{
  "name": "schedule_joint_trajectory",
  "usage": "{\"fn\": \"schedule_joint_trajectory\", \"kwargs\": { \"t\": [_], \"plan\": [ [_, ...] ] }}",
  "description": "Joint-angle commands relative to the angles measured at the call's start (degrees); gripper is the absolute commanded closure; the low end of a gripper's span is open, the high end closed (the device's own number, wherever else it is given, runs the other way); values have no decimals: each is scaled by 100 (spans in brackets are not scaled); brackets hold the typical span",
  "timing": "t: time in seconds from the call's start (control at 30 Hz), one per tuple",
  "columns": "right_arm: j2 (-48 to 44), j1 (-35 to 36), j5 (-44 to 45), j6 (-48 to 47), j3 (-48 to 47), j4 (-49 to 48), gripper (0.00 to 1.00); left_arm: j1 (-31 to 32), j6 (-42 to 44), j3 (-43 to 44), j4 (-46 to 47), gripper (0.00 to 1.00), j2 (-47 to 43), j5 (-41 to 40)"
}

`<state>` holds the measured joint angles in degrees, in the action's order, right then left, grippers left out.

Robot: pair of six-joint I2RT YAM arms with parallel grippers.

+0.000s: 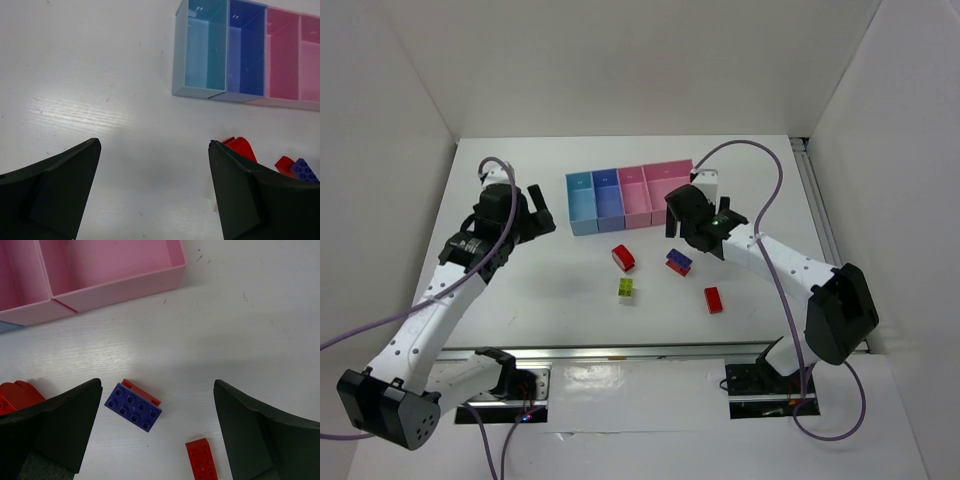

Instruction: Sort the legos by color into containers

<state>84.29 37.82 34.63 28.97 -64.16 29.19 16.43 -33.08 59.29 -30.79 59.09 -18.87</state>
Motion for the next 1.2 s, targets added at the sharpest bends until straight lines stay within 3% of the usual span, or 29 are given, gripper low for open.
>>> {"fn": "schedule_joint_trajectory", "kwargs": {
  "t": [0.0,0.23,0.5,0.9,1.17],
  "plan": [
    [-35,-65,-123,3,70,-221,0,70,-155,276,-165,0,-12,-300],
    [-1070,-126,-1177,-242,1053,-484,0,326,197,276,-165,0,-117,-547],
    [-1529,-188,-1485,267,1722,421,0,379,416,443,-165,0,-117,-125],
    [-1038,-583,-2075,662,2285,491,0,432,416,443,-165,0,41,130],
    [-1161,-583,-2118,934,2558,324,9,432,356,443,-165,0,41,77]
  ]
}}
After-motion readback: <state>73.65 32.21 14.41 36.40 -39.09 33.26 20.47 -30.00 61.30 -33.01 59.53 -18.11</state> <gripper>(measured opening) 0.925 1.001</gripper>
